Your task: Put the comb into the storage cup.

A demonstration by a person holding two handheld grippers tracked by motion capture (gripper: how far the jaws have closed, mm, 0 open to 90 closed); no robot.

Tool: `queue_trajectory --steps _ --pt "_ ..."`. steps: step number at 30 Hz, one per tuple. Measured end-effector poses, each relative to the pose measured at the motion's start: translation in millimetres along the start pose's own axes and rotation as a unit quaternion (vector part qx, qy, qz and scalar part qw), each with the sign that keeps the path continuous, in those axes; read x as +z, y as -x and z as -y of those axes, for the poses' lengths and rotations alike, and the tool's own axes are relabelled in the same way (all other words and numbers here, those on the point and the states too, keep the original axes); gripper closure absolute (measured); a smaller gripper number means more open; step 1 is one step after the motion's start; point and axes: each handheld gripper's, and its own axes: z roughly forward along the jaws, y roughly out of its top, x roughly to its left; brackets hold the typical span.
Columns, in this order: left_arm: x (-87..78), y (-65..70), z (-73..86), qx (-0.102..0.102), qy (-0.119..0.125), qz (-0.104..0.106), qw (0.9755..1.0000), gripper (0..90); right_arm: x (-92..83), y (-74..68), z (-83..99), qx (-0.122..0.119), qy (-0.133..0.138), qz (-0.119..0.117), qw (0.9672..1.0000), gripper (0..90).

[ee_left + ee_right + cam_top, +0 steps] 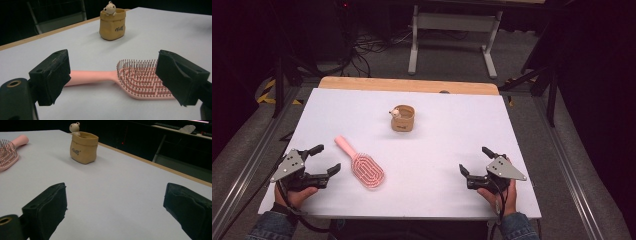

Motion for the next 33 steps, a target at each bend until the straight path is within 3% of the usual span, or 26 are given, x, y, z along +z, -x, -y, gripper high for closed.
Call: queue_trajectory --steps 6,12,21,28,31,33 --pt "1.2 2.4 -0.4 0.008 -0.008 0.006 0.9999 15.7 -1.8 3.4 0.2 0.014 0.007 0.005 0.9999 6.4" --pt "4.3 3.1 -1.1 0.011 -0.014 0.013 0.9998 16.9 -1.3 2.4 -1.0 0.012 0.009 0.008 0.9999 7.1" --pt "12.0 -4.4 -8.1 0.016 -0.016 -0.003 0.9997 28.1 2.1 3.0 -2.6 0.017 0.014 0.012 0.9997 8.6" --pt "16.1 -8.4 -15.6 0.032 -0.028 0.000 0.9991 50.9 6.4 1.6 -3.1 0.004 0.011 0.009 0.9999 8.8" --pt "24.7 -10.5 -21.6 0.047 -0.040 0.004 0.9980 62.5 6.2 1.7 -2.0 0.003 0.009 0.011 0.9999 9.0" --pt "26.3 -11.9 -23.5 0.048 -0.043 0.007 0.9979 75.6 6.3 2.4 -1.2 0.006 0.006 0.012 0.9999 9.1"
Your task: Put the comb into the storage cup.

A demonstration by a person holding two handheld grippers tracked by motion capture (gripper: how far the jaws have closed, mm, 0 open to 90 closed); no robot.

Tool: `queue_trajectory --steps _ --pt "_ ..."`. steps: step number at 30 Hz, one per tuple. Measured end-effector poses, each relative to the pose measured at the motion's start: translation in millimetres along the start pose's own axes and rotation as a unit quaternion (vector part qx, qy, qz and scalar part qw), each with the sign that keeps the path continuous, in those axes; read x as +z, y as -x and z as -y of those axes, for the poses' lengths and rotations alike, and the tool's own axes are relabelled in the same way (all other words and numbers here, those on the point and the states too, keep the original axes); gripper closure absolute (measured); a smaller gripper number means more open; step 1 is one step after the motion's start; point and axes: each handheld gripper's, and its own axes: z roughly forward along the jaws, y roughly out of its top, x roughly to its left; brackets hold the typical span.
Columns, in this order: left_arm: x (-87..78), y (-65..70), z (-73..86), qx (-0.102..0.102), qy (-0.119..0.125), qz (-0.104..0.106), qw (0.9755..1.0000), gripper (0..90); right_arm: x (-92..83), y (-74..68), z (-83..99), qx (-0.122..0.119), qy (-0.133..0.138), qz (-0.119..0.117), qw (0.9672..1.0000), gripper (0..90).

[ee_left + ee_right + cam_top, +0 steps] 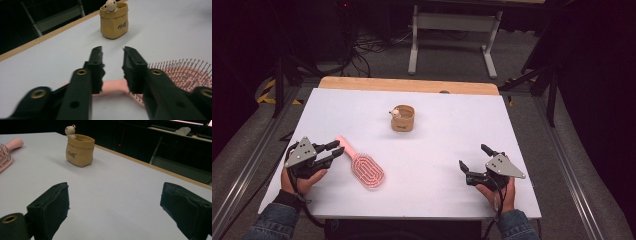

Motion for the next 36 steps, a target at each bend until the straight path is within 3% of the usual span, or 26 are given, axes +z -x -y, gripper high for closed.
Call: queue_trajectory --steps 4,19,27,36 --pt "6.4 -7.1 -6.1 -0.004 -0.005 0.005 1.0000 89.8 -0.3 0.2 0.3 0.002 -0.002 0.001 1.0000 9.4" --pt "43.2 -20.9 -22.1 -0.003 -0.063 0.006 0.9980 90.0 3.7 0.1 2.3 0.005 -0.012 -0.003 0.9999 9.8" --pt "62.4 -21.3 -24.5 0.016 -0.097 0.012 0.9950 90.0 5.6 -0.3 3.1 0.001 -0.021 -0.004 0.9998 10.2" --pt "70.1 -26.4 -19.7 0.011 -0.126 0.003 0.9920 90.0 6.5 -0.5 3.8 -0.004 -0.028 -0.007 0.9996 10.6"
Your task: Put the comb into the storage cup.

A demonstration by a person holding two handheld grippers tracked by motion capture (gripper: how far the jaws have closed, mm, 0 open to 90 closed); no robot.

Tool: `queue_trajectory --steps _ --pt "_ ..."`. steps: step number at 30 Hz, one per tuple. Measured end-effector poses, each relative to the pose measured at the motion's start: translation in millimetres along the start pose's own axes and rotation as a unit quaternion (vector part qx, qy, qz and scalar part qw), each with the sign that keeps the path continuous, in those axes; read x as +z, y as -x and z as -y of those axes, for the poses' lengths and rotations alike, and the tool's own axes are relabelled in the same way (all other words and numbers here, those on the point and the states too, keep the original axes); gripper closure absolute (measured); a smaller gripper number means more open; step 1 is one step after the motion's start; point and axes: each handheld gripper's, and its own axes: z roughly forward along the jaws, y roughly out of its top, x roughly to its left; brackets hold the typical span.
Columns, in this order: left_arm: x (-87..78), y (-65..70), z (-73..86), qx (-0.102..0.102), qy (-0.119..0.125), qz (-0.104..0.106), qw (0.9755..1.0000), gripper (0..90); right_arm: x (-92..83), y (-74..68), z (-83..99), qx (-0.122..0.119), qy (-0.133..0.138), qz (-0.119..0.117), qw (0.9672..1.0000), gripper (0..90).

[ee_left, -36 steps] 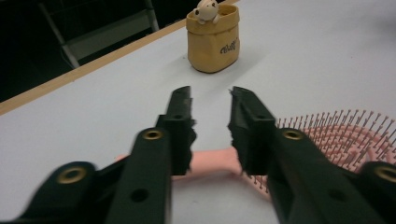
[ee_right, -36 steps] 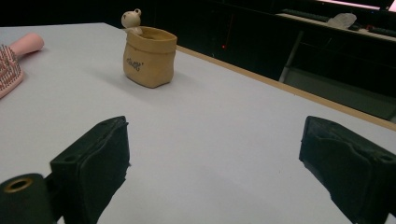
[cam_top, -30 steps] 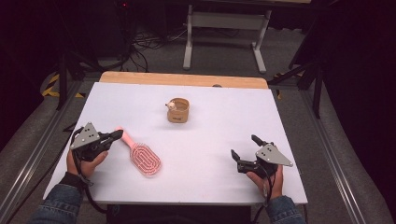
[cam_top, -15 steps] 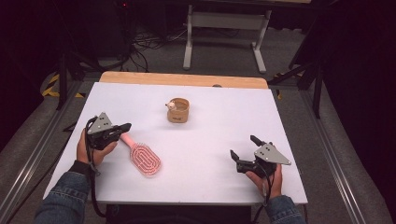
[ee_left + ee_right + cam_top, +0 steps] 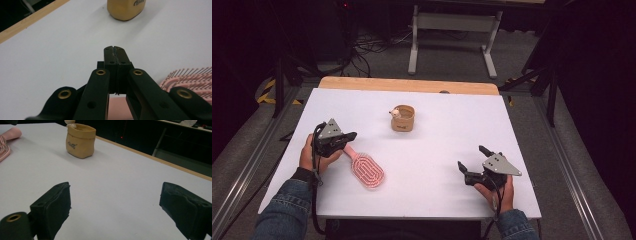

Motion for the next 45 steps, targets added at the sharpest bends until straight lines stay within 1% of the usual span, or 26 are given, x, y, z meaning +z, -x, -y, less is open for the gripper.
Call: queue_trajectory --steps 1,3,4,5,7,9,11,12,15,16,17,18,23,25,27,28,30,31,32,35,37,39,41,42,43,45 --pt "1.0 -1.1 0.6 0.000 -0.005 -0.004 1.0000 90.0 0.1 -0.1 0.0 0.000 -0.001 0.000 1.0000 10.7" --pt "4.6 -2.2 2.4 -0.007 -0.016 -0.009 0.9998 90.0 0.5 -0.2 0.1 -0.002 -0.002 -0.001 1.0000 10.8" --pt "6.8 -2.6 3.3 -0.003 -0.029 -0.015 0.9995 90.0 0.6 -0.4 0.1 -0.002 -0.003 0.000 1.0000 10.9" --pt "7.7 -2.4 3.5 -0.004 -0.032 -0.015 0.9994 90.0 0.9 -0.8 0.2 -0.002 -0.006 0.000 1.0000 11.2" --pt "9.8 -2.3 3.0 0.004 -0.046 -0.024 0.9986 90.0 1.2 -1.4 0.3 -0.003 -0.008 -0.001 1.0000 11.3" --pt "12.9 -2.9 3.2 0.008 -0.060 -0.025 0.9979 90.0 2.1 -2.4 0.6 -0.004 -0.010 -0.002 0.9999 11.5" --pt "15.9 -3.2 4.1 0.012 -0.077 -0.033 0.9964 90.0 3.4 -3.2 1.1 -0.011 -0.016 -0.003 0.9998 11.5" --pt "17.0 -4.4 5.0 0.009 -0.078 -0.031 0.9964 90.0 4.0 -3.4 1.3 -0.011 -0.018 -0.004 0.9998 11.6" --pt "19.4 -5.8 6.8 0.007 -0.083 -0.036 0.9959 90.0 4.5 -3.8 1.4 -0.012 -0.020 -0.004 0.9997 11.7" --pt "20.9 -6.6 7.6 0.005 -0.091 -0.034 0.9953 90.0 4.6 -3.8 1.3 -0.012 -0.020 -0.005 0.9997 11.8" --pt "22.7 -7.0 8.2 0.007 -0.093 -0.033 0.9951 90.0 4.6 -3.8 1.3 -0.012 -0.020 -0.005 0.9997 11.8" --pt "25.3 -6.5 8.9 0.007 -0.103 -0.032 0.9941 90.0 4.8 -4.0 1.2 -0.011 -0.020 -0.005 0.9997 11.9" --pt "26.1 -7.4 9.7 0.005 -0.104 -0.032 0.9941 90.0 6.0 -4.5 1.6 -0.013 -0.024 -0.006 0.9996 12.0" --pt "26.5 -7.8 10.1 0.006 -0.114 -0.042 0.9926 90.0 6.4 -4.5 1.9 -0.013 -0.026 -0.007 0.9995 12.0" --pt "26.4 -8.2 10.8 0.003 -0.114 -0.039 0.9927 90.0 6.3 -4.3 2.1 -0.015 -0.027 -0.007 0.9995 12.0" --pt "25.9 -8.0 11.3 0.000 -0.115 -0.040 0.9926 90.0 6.5 -4.1 2.2 -0.012 -0.028 -0.007 0.9995 12.1" --pt "24.3 -7.5 11.4 0.003 -0.121 -0.044 0.9917 90.0 6.6 -3.6 2.5 -0.013 -0.029 -0.008 0.9995 12.2" --pt "23.8 -7.2 12.0 -0.002 -0.122 -0.041 0.9917 90.0 6.6 -3.2 2.6 -0.013 -0.030 -0.008 0.9994 12.2" --pt "22.1 -8.8 12.7 0.001 -0.124 -0.039 0.9916 90.0 6.5 -3.0 2.6 -0.013 -0.030 -0.008 0.9994 12.3" --pt "17.2 -10.6 15.8 -0.007 -0.128 -0.035 0.9911 90.0 6.6 -2.4 2.9 -0.010 -0.031 -0.008 0.9994 12.3" --pt "13.5 -11.1 19.0 -0.008 -0.127 -0.033 0.9913 90.0 6.7 -2.1 3.0 -0.009 -0.032 -0.005 0.9994 12.3" --pt "8.0 -11.3 23.4 -0.011 -0.126 -0.033 0.9915 90.0 6.2 -1.3 2.7 -0.009 -0.030 -0.007 0.9995 12.5" --pt "4.6 -11.8 25.6 -0.009 -0.128 -0.029 0.9913 90.0 5.3 -0.2 2.7 -0.007 -0.030 -0.008 0.9995 12.6" --pt "-0.7 -11.3 29.2 -0.014 -0.130 -0.030 0.9910 90.0 5.4 0.7 3.0 -0.003 -0.030 -0.008 0.9995 12.7" --pt "-4.4 -11.1 31.8 -0.015 -0.132 -0.029 0.9908 90.0 5.6 0.9 3.2 -0.002 -0.031 -0.008 0.9995 12.8" --pt "-15.6 -10.6 40.5 -0.020 -0.133 -0.032 0.9904 90.0 5.8 1.1 3.3 -0.004 -0.033 -0.007 0.9994 12.8"
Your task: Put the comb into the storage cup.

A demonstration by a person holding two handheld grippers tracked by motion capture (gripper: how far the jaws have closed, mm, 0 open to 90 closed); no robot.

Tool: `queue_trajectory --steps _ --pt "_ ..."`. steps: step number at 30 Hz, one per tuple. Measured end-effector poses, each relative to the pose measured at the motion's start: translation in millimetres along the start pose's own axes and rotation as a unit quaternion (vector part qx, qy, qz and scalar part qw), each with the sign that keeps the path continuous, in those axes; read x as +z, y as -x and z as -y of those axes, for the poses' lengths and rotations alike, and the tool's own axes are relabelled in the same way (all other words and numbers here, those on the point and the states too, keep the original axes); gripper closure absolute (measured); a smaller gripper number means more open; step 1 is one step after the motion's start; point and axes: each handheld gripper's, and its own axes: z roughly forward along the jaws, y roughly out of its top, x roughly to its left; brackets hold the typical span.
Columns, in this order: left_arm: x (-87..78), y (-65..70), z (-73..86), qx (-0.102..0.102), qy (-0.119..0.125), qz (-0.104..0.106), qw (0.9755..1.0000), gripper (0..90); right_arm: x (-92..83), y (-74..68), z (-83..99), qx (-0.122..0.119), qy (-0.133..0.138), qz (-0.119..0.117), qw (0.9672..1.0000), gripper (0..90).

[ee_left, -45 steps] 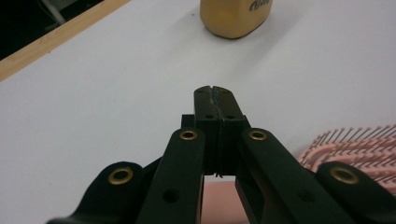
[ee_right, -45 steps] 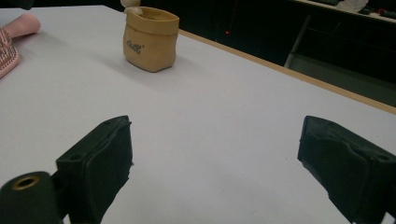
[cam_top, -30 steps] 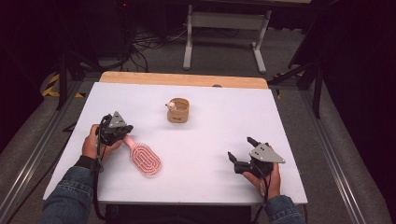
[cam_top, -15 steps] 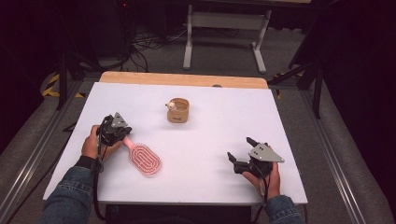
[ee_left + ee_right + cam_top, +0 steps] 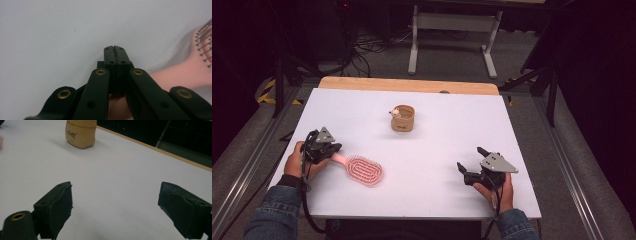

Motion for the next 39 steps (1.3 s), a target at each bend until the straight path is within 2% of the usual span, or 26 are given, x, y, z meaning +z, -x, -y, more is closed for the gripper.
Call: queue_trajectory --steps 1,2,7,17,19,25,29,35,39 --pt "0.0 0.0 0.0 0.000 0.000 0.000 1.0000 90.0 0.0 0.0 0.0 0.000 0.000 0.000 1.0000 12.8" --pt "-5.7 0.8 7.8 -0.005 -0.005 -0.002 1.0000 90.0 -0.2 -0.5 -0.5 -0.001 0.001 0.000 1.0000 12.7" --pt "-20.3 6.0 26.1 -0.005 -0.019 -0.004 0.9998 89.8 -0.3 -0.8 -1.1 -0.005 0.000 -0.001 1.0000 12.6" --pt "-43.2 20.2 52.5 -0.010 -0.015 -0.002 0.9998 89.8 0.4 -1.9 -1.9 -0.009 -0.003 -0.003 0.9999 12.5" --pt "-50.7 28.1 59.1 -0.005 -0.017 0.000 0.9998 89.8 0.8 -2.0 -2.0 -0.012 -0.005 -0.004 0.9999 12.4" --pt "-59.3 39.5 67.5 -0.006 -0.013 0.004 0.9999 89.7 2.5 -2.6 -2.4 -0.015 -0.008 -0.008 0.9998 11.9" --pt "-63.0 43.7 69.0 -0.003 -0.019 0.008 0.9998 89.0 2.9 -3.2 -2.8 -0.015 -0.011 -0.008 0.9998 11.8" --pt "-65.4 44.8 67.4 0.006 -0.024 0.008 0.9997 86.6 3.4 -3.3 -2.6 -0.021 -0.016 -0.006 0.9996 11.6" --pt "-69.0 45.2 64.6 0.011 -0.015 0.011 0.9998 85.3 3.1 -3.2 -2.6 -0.022 -0.017 -0.005 0.9996 11.7"
